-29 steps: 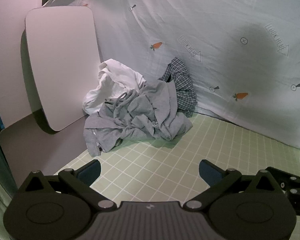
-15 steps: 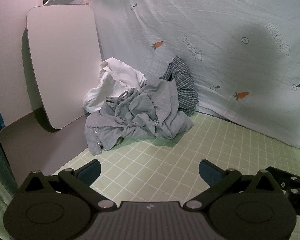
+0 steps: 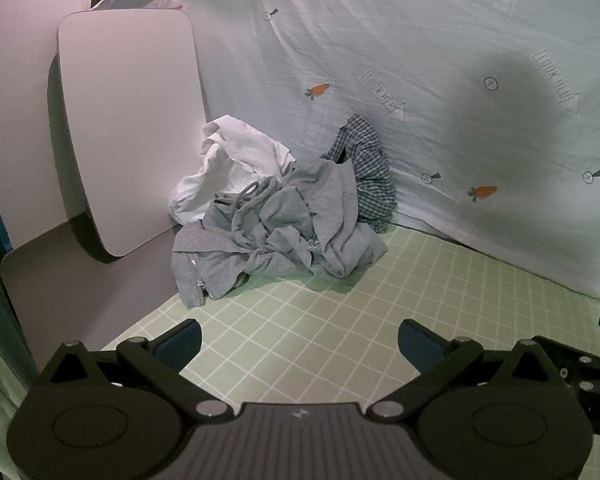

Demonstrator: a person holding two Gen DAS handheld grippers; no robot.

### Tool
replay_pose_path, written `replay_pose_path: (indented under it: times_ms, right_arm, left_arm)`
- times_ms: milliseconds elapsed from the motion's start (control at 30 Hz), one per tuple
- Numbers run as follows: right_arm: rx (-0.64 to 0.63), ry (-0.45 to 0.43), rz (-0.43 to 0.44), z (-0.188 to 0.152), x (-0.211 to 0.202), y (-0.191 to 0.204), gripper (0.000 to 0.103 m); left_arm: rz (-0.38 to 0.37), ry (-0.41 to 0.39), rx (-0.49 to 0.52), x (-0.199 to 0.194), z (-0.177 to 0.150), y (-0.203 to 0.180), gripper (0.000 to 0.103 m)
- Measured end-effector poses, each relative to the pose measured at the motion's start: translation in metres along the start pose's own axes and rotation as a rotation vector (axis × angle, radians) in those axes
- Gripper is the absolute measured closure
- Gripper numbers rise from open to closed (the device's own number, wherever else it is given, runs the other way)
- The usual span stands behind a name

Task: Fold clothes

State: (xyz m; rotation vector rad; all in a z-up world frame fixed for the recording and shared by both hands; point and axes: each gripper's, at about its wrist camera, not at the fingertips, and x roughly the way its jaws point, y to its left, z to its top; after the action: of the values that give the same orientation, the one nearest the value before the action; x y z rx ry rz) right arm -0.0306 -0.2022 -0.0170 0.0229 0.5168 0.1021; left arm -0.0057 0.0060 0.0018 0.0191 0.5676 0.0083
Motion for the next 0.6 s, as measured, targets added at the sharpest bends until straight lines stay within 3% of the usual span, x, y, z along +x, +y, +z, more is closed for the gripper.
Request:
replay_pose_path:
  times_ms: [600]
  right_arm:
    - [-0.002,0.004,-0.012,-0.0007,-0.0015,0.0028,0.0]
  left_arm:
    - [0.0,0.007,-0.005,-0.0032,0.0029,0.0002,0.0]
